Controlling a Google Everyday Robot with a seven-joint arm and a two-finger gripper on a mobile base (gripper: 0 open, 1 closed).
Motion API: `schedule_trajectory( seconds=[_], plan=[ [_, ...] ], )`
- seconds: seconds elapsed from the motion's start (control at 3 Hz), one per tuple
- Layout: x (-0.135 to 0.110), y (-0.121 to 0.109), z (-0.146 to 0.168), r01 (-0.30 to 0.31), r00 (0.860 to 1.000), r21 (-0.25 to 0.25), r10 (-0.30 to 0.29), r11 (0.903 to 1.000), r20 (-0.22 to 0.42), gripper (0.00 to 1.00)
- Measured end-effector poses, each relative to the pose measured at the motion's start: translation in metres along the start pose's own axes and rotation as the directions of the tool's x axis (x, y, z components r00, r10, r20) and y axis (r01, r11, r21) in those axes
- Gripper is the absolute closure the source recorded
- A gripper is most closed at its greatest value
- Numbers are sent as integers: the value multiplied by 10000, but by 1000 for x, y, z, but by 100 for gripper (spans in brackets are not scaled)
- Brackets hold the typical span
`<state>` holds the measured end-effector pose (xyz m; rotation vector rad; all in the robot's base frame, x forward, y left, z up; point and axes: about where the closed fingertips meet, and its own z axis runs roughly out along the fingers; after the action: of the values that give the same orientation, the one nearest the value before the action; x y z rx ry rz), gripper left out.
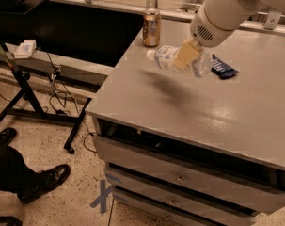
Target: Move blue plastic bottle near orange can
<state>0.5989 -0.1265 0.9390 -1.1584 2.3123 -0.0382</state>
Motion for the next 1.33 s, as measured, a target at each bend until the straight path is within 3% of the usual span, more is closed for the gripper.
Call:
schedule_trajectory(
  seconds=[0.33, 0.67, 1.0, 1.33],
  plan=[
    [-10, -22, 13, -556, 9980, 575, 538, 9968, 323, 100],
    [-26, -62, 36, -1114, 9921, 1139, 1038, 9872, 704, 100],
    [-44, -98, 61, -1502, 9864, 1671, 1363, 9744, 919, 100],
    [-44, -122, 78, -1574, 9875, 2466, 1505, 9563, 468, 100]
  ],
)
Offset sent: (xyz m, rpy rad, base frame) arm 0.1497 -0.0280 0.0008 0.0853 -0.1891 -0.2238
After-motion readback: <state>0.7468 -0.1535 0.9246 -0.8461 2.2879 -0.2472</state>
